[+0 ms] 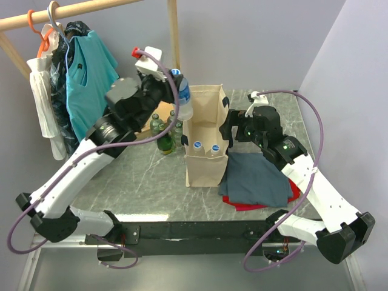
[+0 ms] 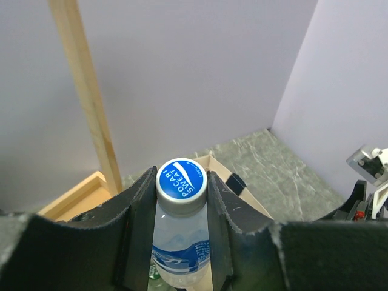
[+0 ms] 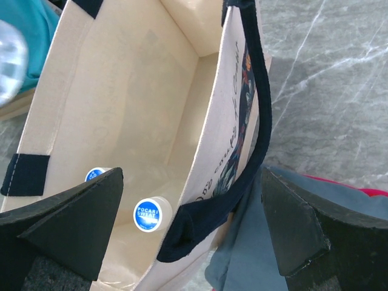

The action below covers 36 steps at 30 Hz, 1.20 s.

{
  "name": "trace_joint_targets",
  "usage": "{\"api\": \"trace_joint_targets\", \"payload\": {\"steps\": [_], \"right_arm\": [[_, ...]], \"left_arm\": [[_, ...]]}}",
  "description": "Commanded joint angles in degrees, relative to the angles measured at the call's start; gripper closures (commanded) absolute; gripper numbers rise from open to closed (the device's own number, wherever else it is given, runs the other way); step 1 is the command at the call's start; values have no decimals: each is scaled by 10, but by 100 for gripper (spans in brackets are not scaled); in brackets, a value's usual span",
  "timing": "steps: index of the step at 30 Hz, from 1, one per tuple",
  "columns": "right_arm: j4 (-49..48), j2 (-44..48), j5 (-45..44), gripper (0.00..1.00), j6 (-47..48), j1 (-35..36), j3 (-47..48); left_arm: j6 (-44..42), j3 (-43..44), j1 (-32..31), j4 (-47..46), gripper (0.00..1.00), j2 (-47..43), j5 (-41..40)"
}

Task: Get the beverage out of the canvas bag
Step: Take out the drink from the canvas bag, then place the drink at the center of the board.

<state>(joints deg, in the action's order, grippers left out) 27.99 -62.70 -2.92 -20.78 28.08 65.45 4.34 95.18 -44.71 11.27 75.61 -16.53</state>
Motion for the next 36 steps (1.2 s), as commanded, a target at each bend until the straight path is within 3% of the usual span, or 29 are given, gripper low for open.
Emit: {"api": "trace_joint_targets", "payload": {"steps": [1,25,36], "right_arm": [[-24,9,10,0,-5,-4,0],[-33,5,5,0,-5,-4,2],[-44,16,10,0,-2,-4,-1]], "left_arm": [[-21,28,1,-116,99,-66,-27],[6,-76,1,-85,99,-115,-77],[46,-142,1,-78,99,-127,-61]]}}
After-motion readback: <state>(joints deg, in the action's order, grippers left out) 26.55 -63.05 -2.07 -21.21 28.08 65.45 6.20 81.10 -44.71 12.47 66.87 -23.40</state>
